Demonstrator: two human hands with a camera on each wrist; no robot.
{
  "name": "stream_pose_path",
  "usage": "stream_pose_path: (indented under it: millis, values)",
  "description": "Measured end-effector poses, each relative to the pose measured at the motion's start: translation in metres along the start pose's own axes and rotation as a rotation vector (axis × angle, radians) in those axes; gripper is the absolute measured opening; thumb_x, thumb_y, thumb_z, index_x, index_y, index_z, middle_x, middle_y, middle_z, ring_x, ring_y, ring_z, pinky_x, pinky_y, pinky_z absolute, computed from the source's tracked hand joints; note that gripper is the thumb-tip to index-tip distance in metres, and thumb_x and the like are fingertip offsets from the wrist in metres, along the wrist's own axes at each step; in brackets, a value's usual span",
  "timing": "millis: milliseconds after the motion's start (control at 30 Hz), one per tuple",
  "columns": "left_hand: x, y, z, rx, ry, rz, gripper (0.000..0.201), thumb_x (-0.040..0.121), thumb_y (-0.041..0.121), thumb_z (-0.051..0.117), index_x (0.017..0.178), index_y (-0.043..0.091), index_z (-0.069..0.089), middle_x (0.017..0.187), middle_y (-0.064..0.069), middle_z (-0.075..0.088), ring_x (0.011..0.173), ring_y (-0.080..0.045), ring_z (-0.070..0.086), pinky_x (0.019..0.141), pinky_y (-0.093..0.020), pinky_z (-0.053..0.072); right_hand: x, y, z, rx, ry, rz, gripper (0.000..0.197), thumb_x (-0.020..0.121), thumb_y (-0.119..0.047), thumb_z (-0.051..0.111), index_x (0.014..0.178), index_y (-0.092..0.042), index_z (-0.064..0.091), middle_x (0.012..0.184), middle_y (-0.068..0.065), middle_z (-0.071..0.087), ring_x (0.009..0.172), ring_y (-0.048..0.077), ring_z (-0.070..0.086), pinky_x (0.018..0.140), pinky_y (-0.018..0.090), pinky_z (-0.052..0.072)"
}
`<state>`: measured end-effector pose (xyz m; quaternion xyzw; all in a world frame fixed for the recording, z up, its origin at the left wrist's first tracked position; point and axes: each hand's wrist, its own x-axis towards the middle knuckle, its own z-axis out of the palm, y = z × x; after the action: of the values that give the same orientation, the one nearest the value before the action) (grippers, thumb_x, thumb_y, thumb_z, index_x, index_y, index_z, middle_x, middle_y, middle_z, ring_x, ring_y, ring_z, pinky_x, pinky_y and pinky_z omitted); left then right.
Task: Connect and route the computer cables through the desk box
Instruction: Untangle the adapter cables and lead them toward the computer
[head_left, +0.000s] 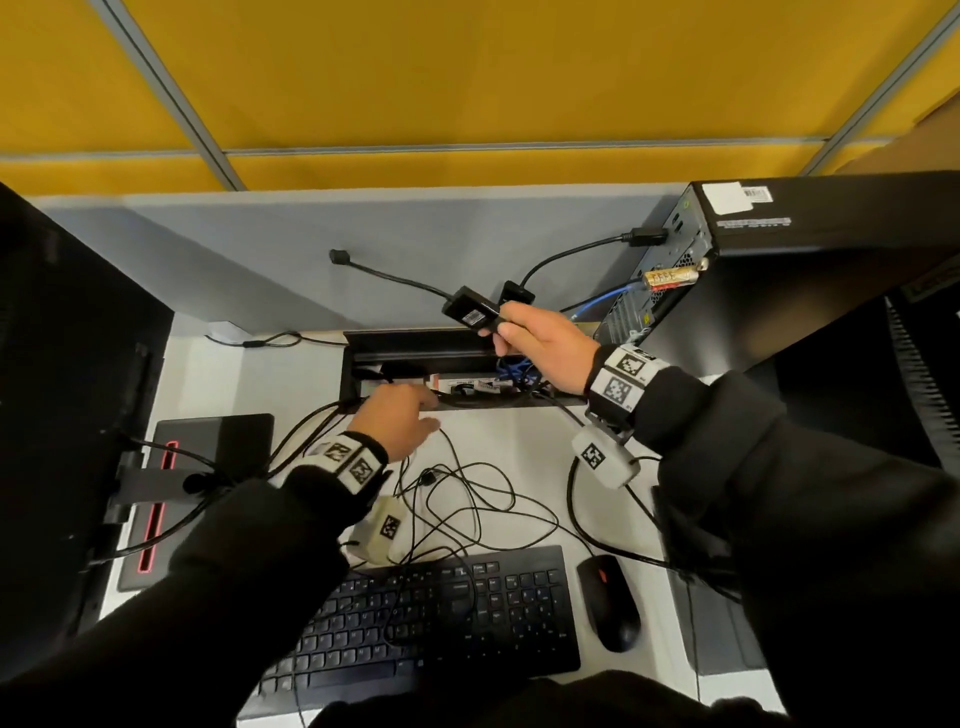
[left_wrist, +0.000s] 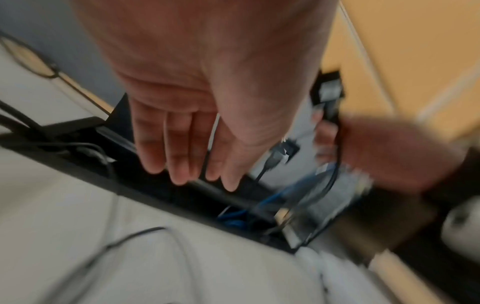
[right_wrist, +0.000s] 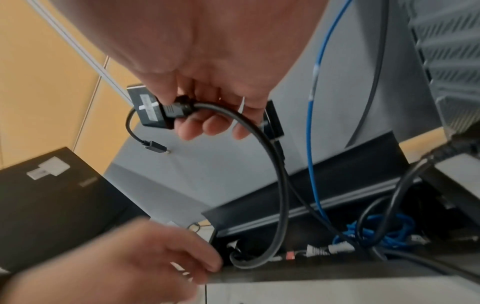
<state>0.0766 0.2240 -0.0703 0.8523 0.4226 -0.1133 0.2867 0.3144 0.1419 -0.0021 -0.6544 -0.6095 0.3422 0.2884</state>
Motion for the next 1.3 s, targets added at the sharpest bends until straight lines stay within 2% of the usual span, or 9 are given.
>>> stream_pose_path:
  millis: [100, 300, 433, 567, 667, 867, 1000, 1167, 1300]
  values:
    - [0.022, -0.010, 0.024, 0.262, -0.072, -0.005, 0.059, 0.092, 0.041, 0.070, 0.144, 0.020, 0.053, 0.140, -0.007, 0.058, 0.126, -0.026, 0.058, 0.104, -0.041, 0.050, -0.005, -0.002, -0.008, -0.002, 0.020, 0.058, 0.020, 0.100, -0.031, 0.046, 0.105, -0.028, 0.066, 0.098, -0.016, 0.074, 0.096, 0.018, 0.070, 0.093, 0.048, 0.054]
    - [0.056, -0.014, 0.025, 0.377, 0.157, -0.037, 0.051, 0.096, 0.063, 0.045, 0.104, 0.019, 0.070, 0.099, -0.004, 0.072, 0.094, -0.026, 0.067, 0.080, -0.037, 0.048, -0.019, -0.005, -0.022, 0.031, 0.148, 0.133, 0.024, 0.103, -0.013, 0.053, 0.124, -0.014, 0.064, 0.099, -0.006, 0.077, 0.085, 0.006, 0.071, 0.073, 0.009, 0.046]
    - [0.074, -0.010, 0.020, 0.280, 0.245, -0.036, 0.028, 0.099, 0.041, 0.053, 0.105, 0.016, 0.062, 0.090, -0.008, 0.070, 0.086, -0.033, 0.069, 0.070, -0.036, 0.049, -0.025, 0.010, -0.021, -0.193, 0.230, 0.110, 0.019, 0.101, -0.020, 0.059, 0.116, -0.021, 0.070, 0.094, -0.007, 0.072, 0.087, 0.014, 0.060, 0.080, 0.025, 0.045]
    - [0.088, -0.008, 0.025, 0.456, 0.085, 0.087, 0.022, 0.101, 0.025, 0.050, 0.106, 0.015, 0.069, 0.097, -0.010, 0.072, 0.091, -0.033, 0.070, 0.073, -0.039, 0.051, -0.030, 0.024, -0.012, -0.186, 0.316, 0.119, 0.025, 0.097, -0.016, 0.065, 0.120, -0.019, 0.073, 0.098, -0.006, 0.053, 0.088, 0.004, 0.050, 0.083, 0.012, 0.038]
    - [0.103, -0.014, 0.030, 0.468, -0.038, 0.057, 0.023, 0.099, 0.026, 0.055, 0.108, 0.012, 0.071, 0.103, -0.013, 0.071, 0.097, -0.034, 0.069, 0.081, -0.042, 0.054, -0.029, 0.030, -0.008, -0.030, 0.363, 0.143, 0.025, 0.097, -0.013, 0.065, 0.120, -0.018, 0.073, 0.099, -0.003, 0.056, 0.084, 0.007, 0.059, 0.079, 0.026, 0.057]
    - [0.143, -0.005, 0.041, 0.399, -0.214, 0.035, 0.023, 0.091, 0.016, 0.061, 0.112, 0.009, 0.064, 0.110, -0.011, 0.068, 0.103, -0.032, 0.068, 0.079, -0.036, 0.052, -0.030, 0.048, -0.005, 0.401, 0.486, 0.315, 0.029, 0.096, -0.005, 0.063, 0.107, -0.031, 0.071, 0.104, 0.010, 0.068, 0.088, 0.025, 0.073, 0.093, 0.050, 0.058]
    - [0.170, -0.012, 0.056, 0.356, -0.370, -0.021, 0.005, 0.090, 0.015, 0.061, 0.091, 0.011, 0.064, 0.096, -0.010, 0.072, 0.093, -0.029, 0.071, 0.077, -0.034, 0.056, -0.032, 0.055, -0.013, 0.594, 0.526, 0.395, 0.024, 0.095, 0.002, 0.064, 0.118, -0.005, 0.068, 0.102, 0.015, 0.073, 0.089, 0.024, 0.075, 0.093, 0.044, 0.059]
    - [0.218, -0.055, 0.100, 0.376, -0.469, -0.045, 0.020, 0.089, 0.033, 0.059, 0.080, 0.018, 0.068, 0.083, -0.002, 0.071, 0.081, -0.022, 0.070, 0.086, -0.038, 0.060, -0.036, 0.049, -0.012, 0.595, 0.450, 0.364, 0.024, 0.090, 0.004, 0.069, 0.113, -0.003, 0.068, 0.104, 0.021, 0.073, 0.090, 0.032, 0.076, 0.089, 0.042, 0.061]
    - [0.209, -0.052, 0.099, 0.315, -0.484, -0.054, 0.026, 0.089, 0.029, 0.054, 0.091, 0.012, 0.074, 0.100, -0.007, 0.076, 0.085, -0.023, 0.069, 0.091, -0.036, 0.059, -0.036, 0.042, 0.000, 0.441, 0.366, 0.332, 0.020, 0.084, 0.003, 0.077, 0.099, -0.010, 0.073, 0.097, 0.024, 0.069, 0.082, 0.033, 0.075, 0.083, 0.042, 0.063]
